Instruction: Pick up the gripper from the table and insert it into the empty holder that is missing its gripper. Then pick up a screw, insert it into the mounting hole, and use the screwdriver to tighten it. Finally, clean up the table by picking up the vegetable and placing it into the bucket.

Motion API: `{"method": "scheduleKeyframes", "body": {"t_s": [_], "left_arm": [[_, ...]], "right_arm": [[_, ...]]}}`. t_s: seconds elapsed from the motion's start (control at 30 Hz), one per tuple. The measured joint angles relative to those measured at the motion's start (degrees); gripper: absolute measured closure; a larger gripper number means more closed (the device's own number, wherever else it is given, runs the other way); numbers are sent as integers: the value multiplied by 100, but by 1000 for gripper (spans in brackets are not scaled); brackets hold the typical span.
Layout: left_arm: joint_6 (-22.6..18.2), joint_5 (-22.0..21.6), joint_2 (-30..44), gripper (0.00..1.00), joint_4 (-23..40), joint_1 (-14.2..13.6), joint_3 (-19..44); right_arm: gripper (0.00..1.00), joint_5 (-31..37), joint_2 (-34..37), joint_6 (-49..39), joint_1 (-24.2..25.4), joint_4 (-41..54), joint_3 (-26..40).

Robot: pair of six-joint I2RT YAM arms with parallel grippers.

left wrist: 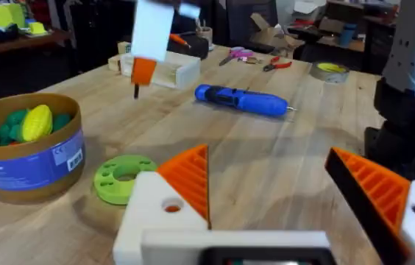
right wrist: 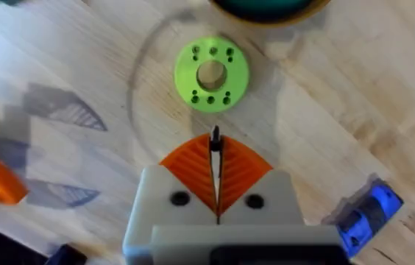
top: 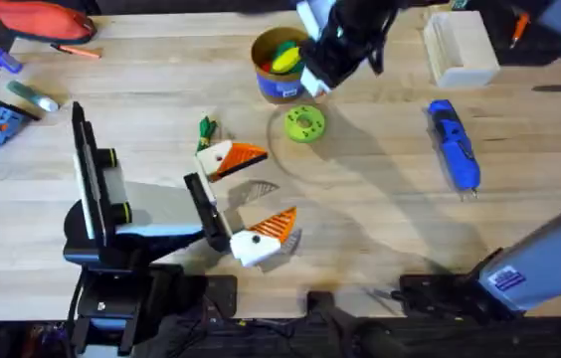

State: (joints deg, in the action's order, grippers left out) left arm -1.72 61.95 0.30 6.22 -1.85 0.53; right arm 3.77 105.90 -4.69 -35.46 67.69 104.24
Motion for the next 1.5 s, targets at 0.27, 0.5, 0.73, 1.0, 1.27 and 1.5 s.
{"method": "scheduleKeyframes", "body": {"t_s": [0.27,0.5,0.73,1.0,1.27,1.5], "left_arm": [[0,0,0,15,0,0,-2],[0,0,0,14,2,0,0],[0,0,0,15,-1,0,0],[0,0,1,15,0,0,0],[0,0,0,15,0,0,-1],[0,0,0,16,1,0,1]], "right_arm": [[995,-40,-249,0,-78,414,586],[995,-42,-266,-2,-357,525,586],[995,-40,-1042,-133,-402,802,586],[995,-40,-1393,-232,-402,1290,608],[995,-39,-1375,-383,-656,1295,608],[995,-38,-1082,-485,-988,1487,1035]]}}
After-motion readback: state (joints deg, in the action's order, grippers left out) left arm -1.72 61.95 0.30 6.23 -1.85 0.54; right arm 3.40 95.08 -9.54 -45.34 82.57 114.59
